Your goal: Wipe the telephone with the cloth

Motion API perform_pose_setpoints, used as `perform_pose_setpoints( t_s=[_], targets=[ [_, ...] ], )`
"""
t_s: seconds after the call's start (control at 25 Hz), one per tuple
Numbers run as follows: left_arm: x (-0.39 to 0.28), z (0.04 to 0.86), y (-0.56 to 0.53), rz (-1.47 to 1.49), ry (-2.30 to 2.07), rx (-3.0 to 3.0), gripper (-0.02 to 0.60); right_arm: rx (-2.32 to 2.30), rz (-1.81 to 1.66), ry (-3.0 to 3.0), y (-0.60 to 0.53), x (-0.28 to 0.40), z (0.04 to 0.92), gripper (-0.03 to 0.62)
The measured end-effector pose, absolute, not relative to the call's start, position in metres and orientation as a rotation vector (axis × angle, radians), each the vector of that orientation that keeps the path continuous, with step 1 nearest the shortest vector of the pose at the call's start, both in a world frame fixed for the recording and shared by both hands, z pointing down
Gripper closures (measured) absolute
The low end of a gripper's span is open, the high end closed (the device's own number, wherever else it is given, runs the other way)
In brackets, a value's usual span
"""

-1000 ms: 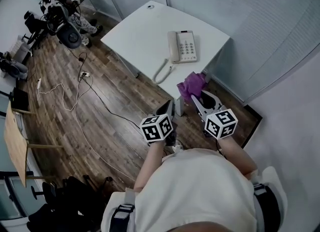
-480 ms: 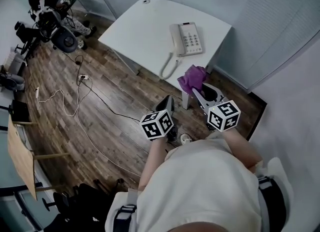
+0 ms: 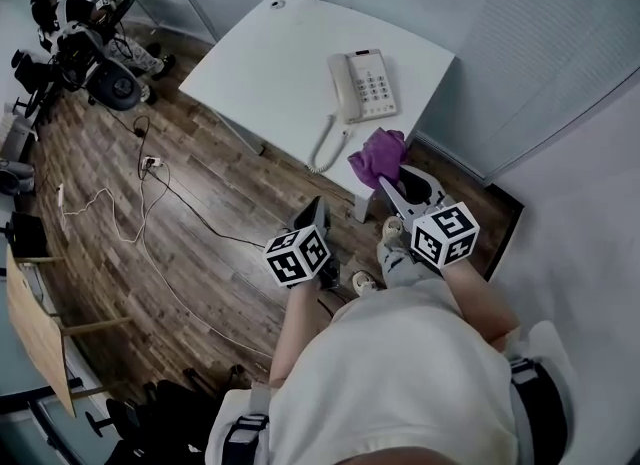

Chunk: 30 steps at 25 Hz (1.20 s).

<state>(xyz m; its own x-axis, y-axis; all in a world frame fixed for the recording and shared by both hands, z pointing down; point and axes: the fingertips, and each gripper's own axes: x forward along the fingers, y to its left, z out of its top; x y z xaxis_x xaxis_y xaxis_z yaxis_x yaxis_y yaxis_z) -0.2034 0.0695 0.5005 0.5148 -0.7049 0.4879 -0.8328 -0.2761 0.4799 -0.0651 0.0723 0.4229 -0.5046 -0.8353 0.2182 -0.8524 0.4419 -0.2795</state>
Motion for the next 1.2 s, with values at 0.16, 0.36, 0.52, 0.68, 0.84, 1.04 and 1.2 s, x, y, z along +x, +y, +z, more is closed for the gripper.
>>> perform_pose_setpoints(
  t_s=[0.16,0.36,0.52,0.68,0.84,1.04,1.2],
  targets=[
    [-0.198,0.499,0.041,0.251,-1.272,2.039,0.560,1.572,0.522,-2.648,0.038,-0.051,0.416,0.462],
    [-0.179,0.501,-0.005,0.265,-1.276,2.039,0.560,1.598,0.519,-2.660,-0.018,-0.026,0.416,0.462],
    [-0.168,0.496,-0.037,0.289,-1.273,2.056,0.560,1.614,0.543,-2.660,-0.060,-0.014,0.414,0.462],
    [-0.156,0.488,-0.068,0.275,-1.289,2.050,0.560,1.587,0.562,-2.666,-0.097,-0.007,0.410,0.462],
    [-0.138,0.476,-0.100,0.274,-1.323,2.032,0.560,1.521,0.563,-2.679,-0.138,0.006,0.401,0.462],
    [-0.119,0.473,-0.142,0.263,-1.365,2.003,0.560,1.450,0.531,-2.700,-0.195,0.021,0.400,0.462],
    [-0.112,0.477,-0.155,0.267,-1.397,1.984,0.560,1.401,0.480,-2.712,-0.225,0.027,0.403,0.462]
  ],
)
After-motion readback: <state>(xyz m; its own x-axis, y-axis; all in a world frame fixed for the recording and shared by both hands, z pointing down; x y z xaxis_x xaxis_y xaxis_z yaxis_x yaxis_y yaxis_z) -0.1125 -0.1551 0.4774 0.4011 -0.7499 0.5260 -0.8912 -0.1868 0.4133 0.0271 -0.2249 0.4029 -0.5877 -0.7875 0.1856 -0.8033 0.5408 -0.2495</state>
